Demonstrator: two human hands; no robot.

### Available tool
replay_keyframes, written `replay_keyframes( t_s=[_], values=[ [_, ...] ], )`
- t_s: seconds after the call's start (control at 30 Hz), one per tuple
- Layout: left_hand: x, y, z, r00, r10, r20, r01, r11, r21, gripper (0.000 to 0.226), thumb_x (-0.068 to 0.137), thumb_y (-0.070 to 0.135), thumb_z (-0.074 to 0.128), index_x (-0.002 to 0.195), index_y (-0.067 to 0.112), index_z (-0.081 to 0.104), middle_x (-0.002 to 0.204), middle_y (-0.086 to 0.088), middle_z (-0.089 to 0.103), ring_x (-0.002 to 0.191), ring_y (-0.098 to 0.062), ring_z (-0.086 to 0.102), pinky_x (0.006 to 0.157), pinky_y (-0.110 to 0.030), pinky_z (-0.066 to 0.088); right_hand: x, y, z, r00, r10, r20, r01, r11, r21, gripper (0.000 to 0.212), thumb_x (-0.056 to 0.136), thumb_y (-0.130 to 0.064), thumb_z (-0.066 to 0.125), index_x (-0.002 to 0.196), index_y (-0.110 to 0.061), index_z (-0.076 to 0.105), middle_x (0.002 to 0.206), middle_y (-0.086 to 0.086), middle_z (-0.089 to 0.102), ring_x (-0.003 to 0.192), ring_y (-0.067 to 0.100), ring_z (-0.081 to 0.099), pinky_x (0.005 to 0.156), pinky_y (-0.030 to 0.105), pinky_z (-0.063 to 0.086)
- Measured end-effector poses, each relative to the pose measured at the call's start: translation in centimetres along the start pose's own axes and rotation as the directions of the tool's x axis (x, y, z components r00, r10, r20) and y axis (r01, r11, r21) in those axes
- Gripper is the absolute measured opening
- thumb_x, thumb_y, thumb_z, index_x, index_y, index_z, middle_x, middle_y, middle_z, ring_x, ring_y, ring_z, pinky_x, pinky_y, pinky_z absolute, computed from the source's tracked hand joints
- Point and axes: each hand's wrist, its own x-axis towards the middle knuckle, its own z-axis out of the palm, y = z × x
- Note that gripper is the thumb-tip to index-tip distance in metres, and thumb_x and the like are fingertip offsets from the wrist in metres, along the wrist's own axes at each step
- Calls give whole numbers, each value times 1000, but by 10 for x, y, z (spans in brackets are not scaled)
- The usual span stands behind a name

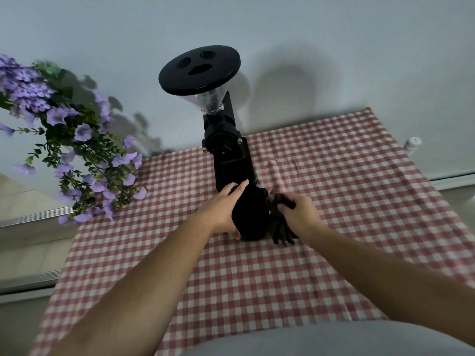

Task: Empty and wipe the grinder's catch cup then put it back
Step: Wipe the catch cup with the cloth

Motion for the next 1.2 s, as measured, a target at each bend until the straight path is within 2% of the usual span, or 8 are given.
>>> replay_keyframes(
  t_s=[0.1, 0.17, 0.37, 0.53, 0.7, 0.9, 1.07, 1.2],
  values=[
    [0, -6, -2, 999, 43, -11, -42, 995, 88, 136, 67, 24, 89, 153, 39, -16, 165, 10, -11, 137, -21, 41, 71, -21, 47, -17, 20, 10, 983, 50, 174, -20, 986, -168, 29, 95, -6, 48, 119, -12, 61, 105, -1, 65, 103, 16, 61, 88, 26, 50],
    [0, -10, -2, 997, 59, -43, -53, 990, 132, 132, 71, 22, 86, 154, 34, -16, 164, 11, -16, 142, -19, 34, 76, -21, 46, -12, 24, 2, 969, 108, 221, -44, 960, -278, 25, 94, -7, 49, 114, -12, 64, 96, -2, 64, 92, 14, 61, 80, 25, 51],
    [1, 7, 25, 976, -155, -152, 161, 987, 24, 138, 64, 55, 84, 151, 36, -21, 165, -2, -14, 141, -33, 32, 96, -44, 50, 14, -3, -4, 996, 88, -23, -82, 978, 189, 32, 96, -11, 47, 127, -14, 55, 117, 5, 65, 107, 20, 61, 84, 27, 49],
    [8, 14, 35, 951, -176, -254, 180, 984, -8, 135, 59, 53, 87, 152, 36, -9, 162, -5, 2, 141, -36, 25, 101, -47, 45, -5, 34, 24, 982, -3, 188, 41, 980, -196, 47, 94, -13, 49, 139, -20, 40, 134, 5, 53, 120, 22, 53, 96, 28, 44],
    [12, 11, 31, 962, -144, -233, 154, 988, 27, 135, 56, 50, 90, 151, 38, -6, 162, -4, 3, 142, -34, 25, 98, -47, 47, 28, 18, 3, 1000, -15, 22, 12, 992, 125, 37, 94, -1, 44, 124, -16, 60, 123, 1, 63, 113, 16, 58, 93, 24, 47],
    [16, -4, 23, 985, 21, -169, 6, 988, 153, 133, 58, 48, 88, 152, 39, -6, 161, 4, 0, 147, -29, 15, 109, -46, 40, 27, 39, 5, 980, -82, 183, 126, 963, -238, 40, 93, 0, 45, 128, -16, 56, 126, 4, 61, 118, 23, 56, 96, 25, 43],
    [18, -5, 18, 987, 70, -144, -47, 987, 151, 136, 55, 49, 91, 154, 36, -2, 162, 7, 0, 148, -26, 10, 115, -50, 30, 45, 3, -6, 985, -172, 1, 169, 971, 167, 37, 92, 4, 45, 119, -16, 62, 122, 3, 64, 116, 16, 58, 103, 28, 43],
    [18, -6, 19, 984, 78, -159, -54, 987, 150, 134, 57, 46, 90, 153, 38, -4, 161, 9, 0, 149, -24, 9, 115, -47, 31, 21, 21, 5, 984, -133, 120, 128, 991, 49, 37, 95, -7, 43, 131, -18, 48, 121, 0, 59, 111, 15, 56, 93, 27, 46]
  ],
)
